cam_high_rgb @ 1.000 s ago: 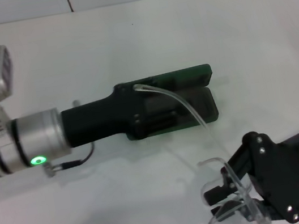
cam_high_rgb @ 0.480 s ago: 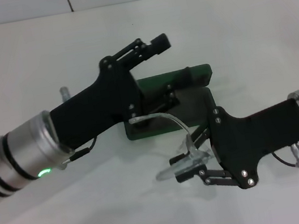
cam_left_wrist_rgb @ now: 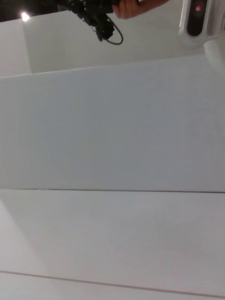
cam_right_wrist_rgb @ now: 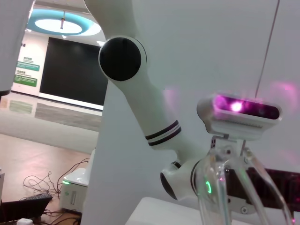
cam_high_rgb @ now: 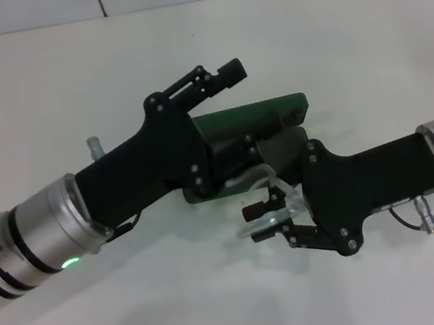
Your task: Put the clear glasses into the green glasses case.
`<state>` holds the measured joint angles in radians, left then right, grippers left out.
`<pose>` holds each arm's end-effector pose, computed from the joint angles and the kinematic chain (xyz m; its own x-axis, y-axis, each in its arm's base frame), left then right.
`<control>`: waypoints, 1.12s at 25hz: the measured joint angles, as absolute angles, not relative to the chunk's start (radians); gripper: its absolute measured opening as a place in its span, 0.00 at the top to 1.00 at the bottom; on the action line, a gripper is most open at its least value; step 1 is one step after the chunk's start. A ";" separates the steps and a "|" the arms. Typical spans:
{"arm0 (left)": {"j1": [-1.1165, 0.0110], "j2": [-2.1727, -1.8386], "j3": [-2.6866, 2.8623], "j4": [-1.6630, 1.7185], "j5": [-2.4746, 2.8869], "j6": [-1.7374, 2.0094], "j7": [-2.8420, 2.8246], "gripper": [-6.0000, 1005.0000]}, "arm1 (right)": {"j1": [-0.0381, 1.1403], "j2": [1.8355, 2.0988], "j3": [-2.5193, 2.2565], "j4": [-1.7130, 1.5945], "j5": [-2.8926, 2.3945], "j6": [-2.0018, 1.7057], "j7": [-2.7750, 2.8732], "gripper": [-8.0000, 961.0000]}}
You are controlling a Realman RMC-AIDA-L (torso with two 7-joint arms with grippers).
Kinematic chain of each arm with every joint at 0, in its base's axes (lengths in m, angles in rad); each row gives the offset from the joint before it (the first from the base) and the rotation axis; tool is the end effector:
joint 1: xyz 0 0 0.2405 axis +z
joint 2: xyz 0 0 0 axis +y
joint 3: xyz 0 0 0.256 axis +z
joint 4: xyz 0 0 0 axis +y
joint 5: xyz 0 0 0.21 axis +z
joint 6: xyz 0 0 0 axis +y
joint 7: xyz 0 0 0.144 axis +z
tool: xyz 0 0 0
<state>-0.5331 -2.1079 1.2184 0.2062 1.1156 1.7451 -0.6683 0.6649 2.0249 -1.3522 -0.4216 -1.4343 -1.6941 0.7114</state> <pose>-0.2068 0.2809 -0.0500 0.5092 -0.1013 0.8547 0.1946 -0.9538 -0.2290 0.1820 0.3013 -0.0507 0.7263 0.2831 -0.6264 0.2974 -0.9510 -0.0850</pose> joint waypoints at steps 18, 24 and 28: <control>-0.518 -2.097 1.231 0.226 1.072 1.748 -0.636 0.34 | 0.673 2.023 -1.357 -0.427 -1.424 -1.674 0.728 0.87; -0.516 -2.090 1.252 0.321 1.184 1.754 -0.643 0.34 | 0.674 2.018 -1.356 -0.427 -1.429 -1.669 0.777 0.87; -0.522 -2.088 1.252 0.347 1.243 1.753 -0.650 0.34 | 0.675 2.017 -1.357 -0.427 -1.431 -1.667 0.780 0.87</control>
<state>-0.5222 -2.0885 1.2524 0.3473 1.2434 1.7532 -0.6496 0.6754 2.0169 -1.3566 -0.4275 -1.4311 -1.6672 0.7805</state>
